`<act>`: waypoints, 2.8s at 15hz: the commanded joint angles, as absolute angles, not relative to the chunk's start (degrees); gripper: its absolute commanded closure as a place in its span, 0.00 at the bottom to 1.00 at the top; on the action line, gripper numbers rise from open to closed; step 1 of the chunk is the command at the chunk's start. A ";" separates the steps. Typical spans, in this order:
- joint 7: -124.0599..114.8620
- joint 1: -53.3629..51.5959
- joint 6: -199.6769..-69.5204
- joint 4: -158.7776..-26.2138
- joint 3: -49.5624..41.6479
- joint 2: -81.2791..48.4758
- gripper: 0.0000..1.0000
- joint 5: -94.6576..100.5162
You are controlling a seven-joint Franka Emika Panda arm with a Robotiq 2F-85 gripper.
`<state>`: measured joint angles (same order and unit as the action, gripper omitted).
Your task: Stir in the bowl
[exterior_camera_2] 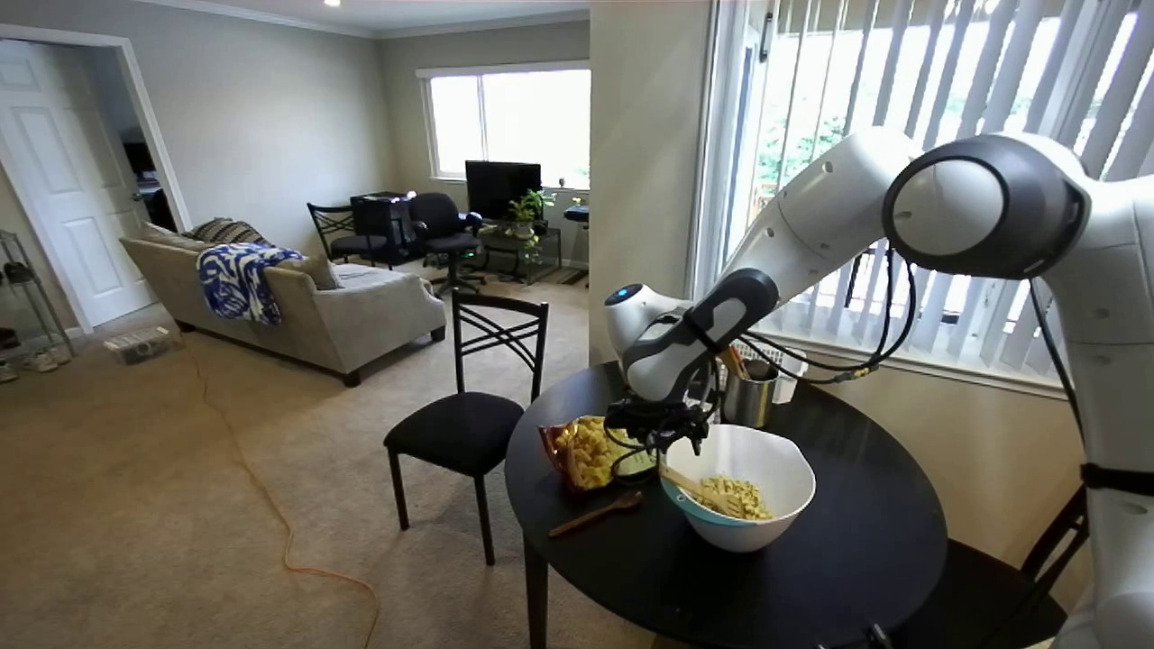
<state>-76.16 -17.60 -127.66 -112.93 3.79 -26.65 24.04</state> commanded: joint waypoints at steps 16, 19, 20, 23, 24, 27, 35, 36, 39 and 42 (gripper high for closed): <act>-77.87 -24.85 -113.74 -101.68 0.74 -38.00 0.00 24.55; -77.27 -25.53 -113.50 -99.95 0.93 -39.08 0.00 24.90; -77.21 -25.73 -113.42 -99.57 0.92 -39.32 0.00 24.86; -76.69 -26.26 -113.10 -99.08 0.77 -39.72 0.01 25.17; -76.57 -26.41 -112.93 -99.03 0.71 -39.73 0.07 25.33; -76.36 -27.13 -112.39 -99.77 0.24 -39.24 0.38 27.74; -75.93 -27.07 -111.32 -100.19 0.46 -38.84 0.90 31.92; -75.89 -27.05 -111.15 -100.21 0.49 -38.82 0.97 32.08; -75.14 -26.82 -109.42 -100.06 0.88 -38.70 0.98 32.46; -74.13 -26.75 -107.80 -99.75 1.12 -38.73 0.97 32.77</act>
<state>-76.36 -26.64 -110.16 -99.76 0.79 -39.39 31.72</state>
